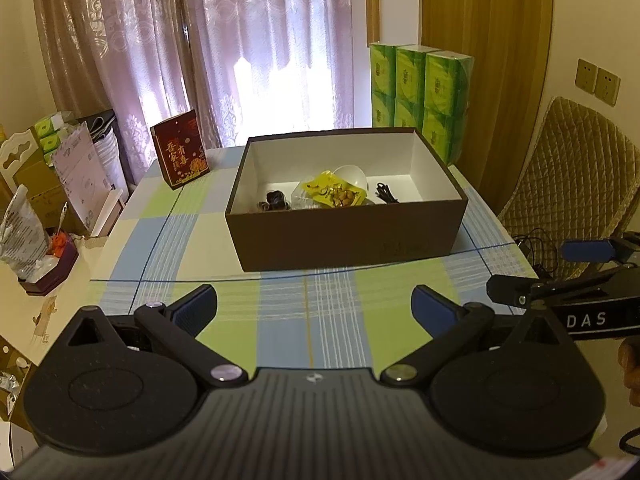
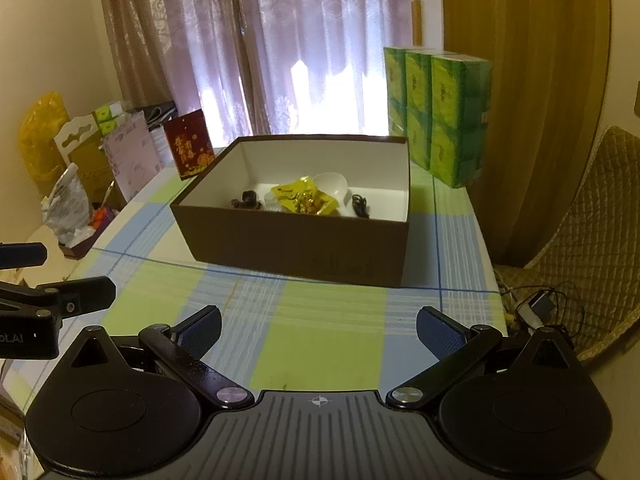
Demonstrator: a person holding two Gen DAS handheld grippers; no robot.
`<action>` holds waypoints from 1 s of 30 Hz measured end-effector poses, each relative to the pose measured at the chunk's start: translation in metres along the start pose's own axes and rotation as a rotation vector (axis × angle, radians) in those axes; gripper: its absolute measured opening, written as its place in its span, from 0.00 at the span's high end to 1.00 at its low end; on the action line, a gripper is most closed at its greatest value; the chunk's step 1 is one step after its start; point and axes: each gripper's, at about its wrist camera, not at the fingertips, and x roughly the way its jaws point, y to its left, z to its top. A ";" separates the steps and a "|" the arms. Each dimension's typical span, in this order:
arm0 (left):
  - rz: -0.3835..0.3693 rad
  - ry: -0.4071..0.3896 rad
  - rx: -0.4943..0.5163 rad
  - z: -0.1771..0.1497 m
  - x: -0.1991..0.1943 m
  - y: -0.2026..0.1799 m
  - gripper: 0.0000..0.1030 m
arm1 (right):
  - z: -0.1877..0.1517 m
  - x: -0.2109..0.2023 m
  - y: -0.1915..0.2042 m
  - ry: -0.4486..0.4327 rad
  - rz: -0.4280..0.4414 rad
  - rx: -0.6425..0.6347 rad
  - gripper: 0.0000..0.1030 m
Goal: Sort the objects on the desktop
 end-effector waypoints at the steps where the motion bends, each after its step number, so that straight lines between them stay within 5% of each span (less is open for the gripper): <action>1: 0.002 0.003 -0.002 -0.001 0.000 -0.001 0.01 | -0.001 0.000 0.000 0.002 -0.001 -0.003 0.02; 30: 0.051 0.122 -0.040 -0.029 0.023 -0.005 0.01 | -0.031 0.021 0.001 0.087 0.005 -0.070 0.02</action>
